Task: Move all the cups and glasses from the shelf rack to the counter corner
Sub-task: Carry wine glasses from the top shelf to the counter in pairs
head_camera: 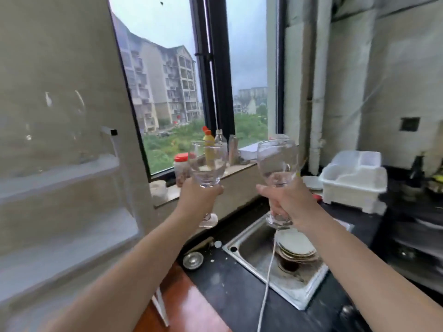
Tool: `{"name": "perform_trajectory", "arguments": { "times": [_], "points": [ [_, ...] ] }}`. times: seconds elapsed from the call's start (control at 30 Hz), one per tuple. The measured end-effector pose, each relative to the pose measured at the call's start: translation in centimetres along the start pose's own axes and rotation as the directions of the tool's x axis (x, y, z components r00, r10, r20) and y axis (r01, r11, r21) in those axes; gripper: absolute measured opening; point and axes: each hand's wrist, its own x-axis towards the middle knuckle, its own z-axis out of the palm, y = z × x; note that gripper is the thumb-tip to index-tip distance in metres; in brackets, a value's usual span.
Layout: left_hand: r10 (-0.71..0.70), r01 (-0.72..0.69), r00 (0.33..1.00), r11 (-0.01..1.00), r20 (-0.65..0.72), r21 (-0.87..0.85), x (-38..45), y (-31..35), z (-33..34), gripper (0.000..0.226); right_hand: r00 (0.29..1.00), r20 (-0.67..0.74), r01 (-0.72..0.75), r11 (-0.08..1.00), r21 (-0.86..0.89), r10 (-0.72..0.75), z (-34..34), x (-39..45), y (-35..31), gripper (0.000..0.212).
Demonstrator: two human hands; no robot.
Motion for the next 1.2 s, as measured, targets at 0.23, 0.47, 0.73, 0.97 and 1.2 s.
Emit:
{"name": "perform_trajectory", "arguments": {
  "times": [0.23, 0.47, 0.73, 0.97, 1.2],
  "points": [
    [0.024, 0.017, 0.947, 0.992, 0.321, -0.124, -5.0, 3.0, 22.3, 0.042, 0.960, -0.278, -0.046, 0.997, -0.058, 0.028, -20.4, -3.4, 1.1, 0.028],
    [0.010, 0.128, 0.787, 0.975, 0.616, -0.180, -13.3, 5.1, 43.1, 0.029, 0.867, -0.498, -0.077, 0.994, -0.081, 0.027, -40.2, -10.6, 1.7, 0.046],
    [0.045, 0.117, 0.572, 0.984, 0.819, -0.136, -19.3, 7.8, 60.2, 0.046, 0.724, -0.689, -0.103, 0.993, -0.063, 0.031, -55.0, -16.5, 3.3, 0.045],
    [0.059, 0.092, 0.467, 0.989, 0.882, -0.115, -19.8, 8.9, 75.4, 0.044, 0.627, -0.775, -0.114, 0.993, 0.007, 0.077, -68.4, -15.4, 5.4, 0.041],
    [0.058, 0.106, 0.281, 0.990, 0.958, -0.091, -16.3, 12.9, 92.1, 0.040, 0.564, -0.826, -0.050, 0.998, -0.035, -0.001, -83.1, -9.6, 4.9, 0.038]
  ]
}}
